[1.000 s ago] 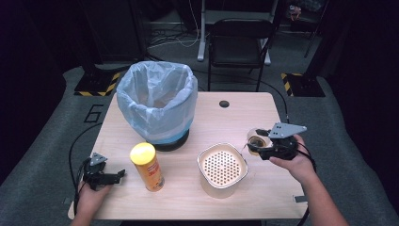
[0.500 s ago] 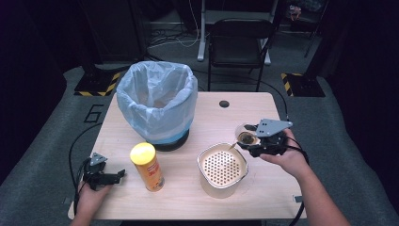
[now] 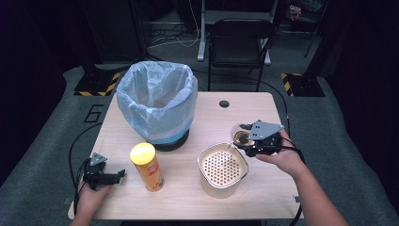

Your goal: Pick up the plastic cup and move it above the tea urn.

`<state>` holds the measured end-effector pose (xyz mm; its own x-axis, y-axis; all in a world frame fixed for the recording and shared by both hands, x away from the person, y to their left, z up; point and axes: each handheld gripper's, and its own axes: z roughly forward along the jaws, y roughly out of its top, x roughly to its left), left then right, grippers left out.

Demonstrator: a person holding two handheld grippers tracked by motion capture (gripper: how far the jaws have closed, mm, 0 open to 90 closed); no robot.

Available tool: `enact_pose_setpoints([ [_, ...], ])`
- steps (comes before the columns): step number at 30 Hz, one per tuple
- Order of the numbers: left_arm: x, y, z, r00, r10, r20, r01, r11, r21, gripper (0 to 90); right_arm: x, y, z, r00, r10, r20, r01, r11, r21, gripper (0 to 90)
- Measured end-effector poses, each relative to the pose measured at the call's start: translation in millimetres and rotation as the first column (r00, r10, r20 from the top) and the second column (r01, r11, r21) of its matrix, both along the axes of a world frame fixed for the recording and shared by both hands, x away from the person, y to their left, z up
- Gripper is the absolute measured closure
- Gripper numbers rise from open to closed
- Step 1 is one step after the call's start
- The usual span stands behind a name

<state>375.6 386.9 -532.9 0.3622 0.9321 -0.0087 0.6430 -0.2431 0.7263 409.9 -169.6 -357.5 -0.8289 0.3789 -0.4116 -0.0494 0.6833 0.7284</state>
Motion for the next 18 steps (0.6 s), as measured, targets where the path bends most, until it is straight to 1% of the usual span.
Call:
enact_pose_setpoints([
  [3, 0.0, 0.0, 0.0, 1.0000, 0.000, 0.000, 0.000, 1.0000, 0.000, 0.2, 0.0, 0.4, -1.3, 0.9997, 0.010, 0.024, -0.010, 1.000, -0.012, 36.7],
  [6, 0.1, 0.1, 0.0, 1.0000, -0.001, 0.000, 0.001, 1.0000, 0.001, 0.2, 1.1, -0.3, -2.5, 0.9989, 0.018, 0.044, -0.018, 1.000, -0.001, 36.7],
  [10, 0.1, 0.0, 0.0, 1.0000, -0.001, 0.000, 0.001, 1.0000, 0.000, 0.2, 1.9, -1.0, -4.9, 0.9989, 0.024, 0.041, -0.025, 1.000, 0.013, 36.7],
  [14, 0.1, 0.0, 0.0, 1.0000, -0.001, 0.000, 0.001, 1.0000, 0.000, 0.3, 3.6, -0.6, -9.1, 0.9981, 0.034, 0.051, -0.034, 0.999, 0.001, 36.6],
  [16, 0.1, 0.0, 0.0, 1.0000, -0.001, 0.000, 0.001, 1.0000, 0.001, 0.2, 5.5, 0.2, -11.7, 0.9963, 0.037, 0.077, -0.037, 0.999, -0.011, 36.6],
  [17, 0.1, 0.0, 0.0, 1.0000, -0.001, 0.000, 0.001, 1.0000, 0.000, 0.2, 6.2, 0.6, -13.0, 0.9955, 0.041, 0.086, -0.041, 0.999, -0.010, 36.6],
  [18, 0.1, 0.0, 0.0, 1.0000, -0.001, 0.000, 0.001, 1.0000, 0.000, 0.2, 6.2, 0.6, -13.0, 0.9955, 0.041, 0.086, -0.041, 0.999, -0.010, 36.6],
])
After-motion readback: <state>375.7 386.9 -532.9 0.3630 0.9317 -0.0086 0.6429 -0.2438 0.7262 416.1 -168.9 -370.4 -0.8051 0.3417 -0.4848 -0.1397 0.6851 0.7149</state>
